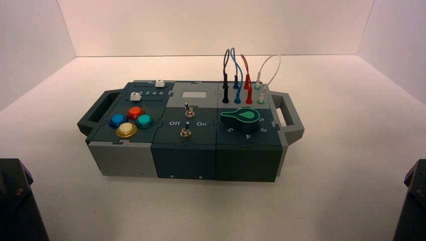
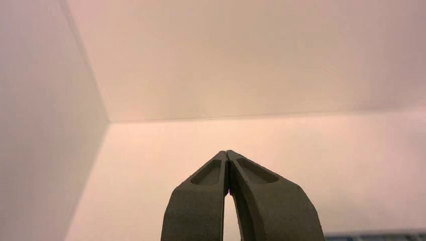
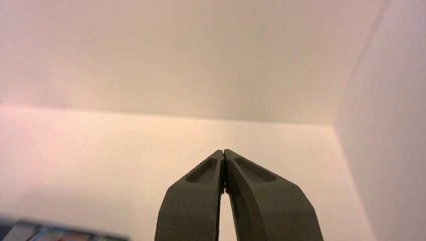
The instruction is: Move the top slider to position 3.
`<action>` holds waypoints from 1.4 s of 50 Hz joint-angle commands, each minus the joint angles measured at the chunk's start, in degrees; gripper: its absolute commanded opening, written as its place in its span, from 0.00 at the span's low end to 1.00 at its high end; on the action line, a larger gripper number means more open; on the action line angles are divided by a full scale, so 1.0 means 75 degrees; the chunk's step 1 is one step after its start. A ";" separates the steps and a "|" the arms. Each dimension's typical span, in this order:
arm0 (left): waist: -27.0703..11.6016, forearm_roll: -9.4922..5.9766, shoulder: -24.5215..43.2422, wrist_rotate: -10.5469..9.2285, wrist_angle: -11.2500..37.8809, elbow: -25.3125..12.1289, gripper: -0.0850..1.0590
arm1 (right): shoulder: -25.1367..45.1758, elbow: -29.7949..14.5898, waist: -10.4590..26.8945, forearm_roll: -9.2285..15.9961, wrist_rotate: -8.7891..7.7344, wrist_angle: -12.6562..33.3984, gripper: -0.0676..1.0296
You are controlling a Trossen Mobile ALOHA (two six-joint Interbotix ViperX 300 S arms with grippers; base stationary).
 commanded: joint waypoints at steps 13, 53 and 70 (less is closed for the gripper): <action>-0.0480 0.0000 0.0750 0.0293 0.2121 -0.1066 0.05 | 0.0562 -0.0656 0.1242 0.0047 0.0000 0.1125 0.04; -0.0504 0.0012 0.1980 0.0562 0.3328 -0.1465 0.05 | 0.2496 -0.1770 0.2977 0.1770 0.0023 0.2004 0.04; -0.0504 -0.0070 0.2109 0.0727 0.3316 -0.1254 0.05 | 0.3551 -0.2238 0.3023 0.2766 0.0000 0.2121 0.04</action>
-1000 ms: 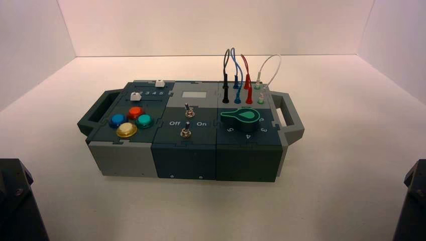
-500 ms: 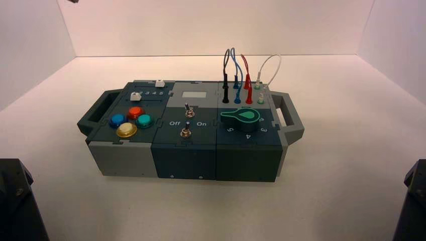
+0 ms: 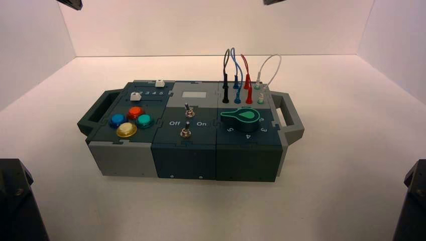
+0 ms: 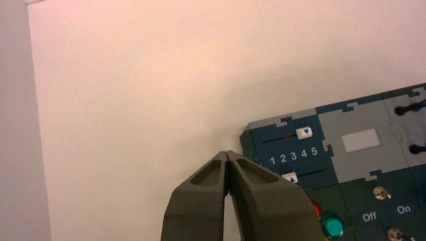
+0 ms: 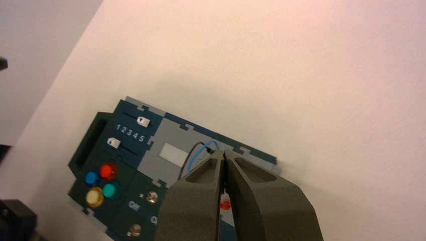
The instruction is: Move the top slider to position 3.
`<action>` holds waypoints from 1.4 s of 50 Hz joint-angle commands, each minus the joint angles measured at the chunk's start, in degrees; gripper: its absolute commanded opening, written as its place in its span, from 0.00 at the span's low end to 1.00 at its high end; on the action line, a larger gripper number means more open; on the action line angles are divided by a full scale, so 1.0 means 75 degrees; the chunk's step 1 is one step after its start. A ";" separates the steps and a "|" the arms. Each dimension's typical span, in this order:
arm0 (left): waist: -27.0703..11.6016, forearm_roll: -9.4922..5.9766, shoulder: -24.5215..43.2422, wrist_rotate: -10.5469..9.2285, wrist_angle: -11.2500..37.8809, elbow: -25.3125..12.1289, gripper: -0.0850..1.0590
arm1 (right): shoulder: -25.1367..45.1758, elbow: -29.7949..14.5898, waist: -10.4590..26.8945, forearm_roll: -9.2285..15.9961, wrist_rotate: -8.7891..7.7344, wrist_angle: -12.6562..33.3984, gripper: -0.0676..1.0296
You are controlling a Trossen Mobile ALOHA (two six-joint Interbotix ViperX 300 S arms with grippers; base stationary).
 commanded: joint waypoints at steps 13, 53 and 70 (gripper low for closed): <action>-0.0188 -0.0152 0.0434 -0.0012 -0.0023 0.0000 0.05 | 0.0879 -0.0785 0.0656 0.0363 0.0012 0.0117 0.04; -0.0434 -0.0141 0.0527 0.0000 0.0105 0.0363 0.05 | 0.3680 -0.2438 0.1395 0.1629 -0.0012 0.0445 0.04; -0.0633 -0.0141 0.0551 0.0012 0.0129 0.0387 0.05 | 0.4758 -0.3316 0.1465 0.2016 -0.0094 0.0891 0.04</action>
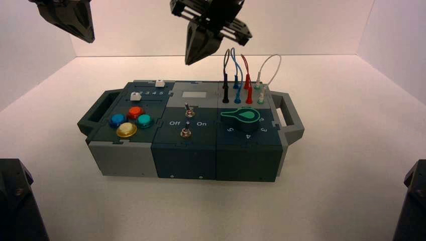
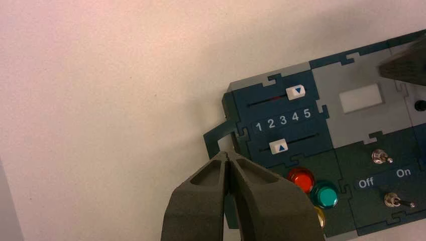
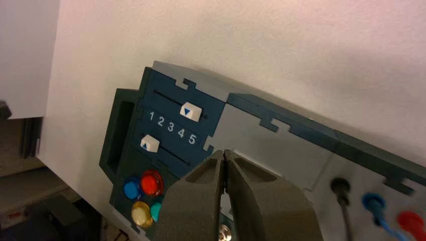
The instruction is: Move the top slider to position 3.
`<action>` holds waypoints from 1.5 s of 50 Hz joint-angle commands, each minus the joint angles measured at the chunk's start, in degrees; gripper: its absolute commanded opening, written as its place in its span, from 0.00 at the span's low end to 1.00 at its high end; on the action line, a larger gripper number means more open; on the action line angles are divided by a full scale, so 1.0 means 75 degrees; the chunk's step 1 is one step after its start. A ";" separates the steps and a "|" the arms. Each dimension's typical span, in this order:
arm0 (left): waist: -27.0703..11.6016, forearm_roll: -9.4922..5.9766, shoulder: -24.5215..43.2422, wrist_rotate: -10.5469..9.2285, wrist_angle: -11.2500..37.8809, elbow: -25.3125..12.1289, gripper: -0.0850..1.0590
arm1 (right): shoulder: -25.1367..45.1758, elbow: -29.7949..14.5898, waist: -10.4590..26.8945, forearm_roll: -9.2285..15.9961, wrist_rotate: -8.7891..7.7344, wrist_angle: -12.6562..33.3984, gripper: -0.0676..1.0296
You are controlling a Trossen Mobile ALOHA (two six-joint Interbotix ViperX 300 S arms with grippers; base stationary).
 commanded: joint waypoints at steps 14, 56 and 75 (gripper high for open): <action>-0.0117 0.0035 -0.0094 0.0035 -0.0023 -0.0082 0.05 | 0.0680 -0.0855 0.0246 0.0352 -0.0094 0.0363 0.04; -0.0199 0.0035 -0.0023 0.0035 -0.0047 -0.0047 0.05 | 0.0363 -0.1266 0.0375 0.0176 -0.0035 0.1230 0.04; -0.0234 0.0035 -0.0023 0.0047 -0.0047 -0.0023 0.05 | 0.0457 -0.1699 0.0410 -0.0152 0.0164 0.1617 0.04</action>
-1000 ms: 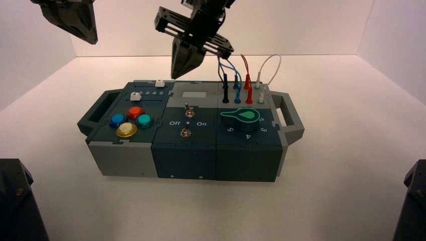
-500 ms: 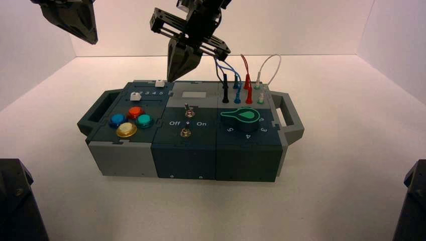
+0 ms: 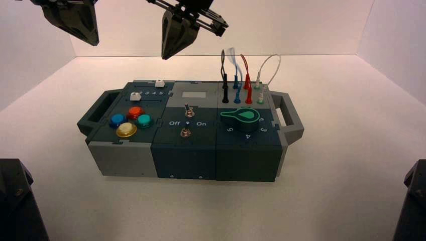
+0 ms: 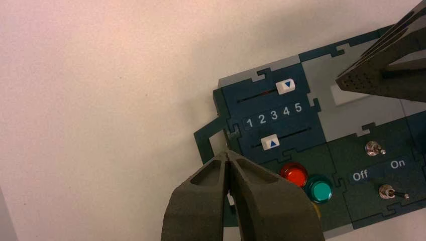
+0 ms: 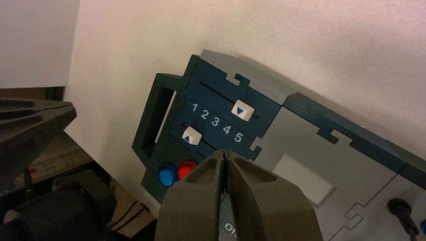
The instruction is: Move the top slider to position 3.
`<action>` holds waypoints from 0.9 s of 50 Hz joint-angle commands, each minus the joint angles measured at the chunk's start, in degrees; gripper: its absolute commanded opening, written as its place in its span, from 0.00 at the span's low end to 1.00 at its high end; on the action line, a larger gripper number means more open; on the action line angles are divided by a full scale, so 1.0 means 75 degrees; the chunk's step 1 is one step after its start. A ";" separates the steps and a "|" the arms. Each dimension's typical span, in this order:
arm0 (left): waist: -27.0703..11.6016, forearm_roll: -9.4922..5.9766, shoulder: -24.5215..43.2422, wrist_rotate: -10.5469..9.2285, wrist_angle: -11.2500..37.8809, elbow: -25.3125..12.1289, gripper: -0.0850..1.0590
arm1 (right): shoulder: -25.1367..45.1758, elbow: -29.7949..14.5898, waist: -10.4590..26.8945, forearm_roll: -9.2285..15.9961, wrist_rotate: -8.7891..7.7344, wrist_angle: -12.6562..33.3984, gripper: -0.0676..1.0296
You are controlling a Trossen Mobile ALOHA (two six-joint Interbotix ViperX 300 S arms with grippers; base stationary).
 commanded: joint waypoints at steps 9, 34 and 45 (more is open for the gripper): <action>-0.0059 0.0012 0.0000 0.0023 -0.0047 -0.0082 0.05 | 0.0387 -0.0352 0.0352 0.0082 0.0023 -0.0012 0.04; -0.0070 0.0012 0.0059 0.0023 -0.0047 -0.0070 0.05 | 0.0855 -0.0516 0.0398 0.0023 0.0023 -0.0094 0.04; -0.0082 0.0012 0.0070 0.0035 -0.0059 -0.0070 0.05 | 0.0937 -0.0492 0.0164 -0.0012 -0.0012 -0.0105 0.04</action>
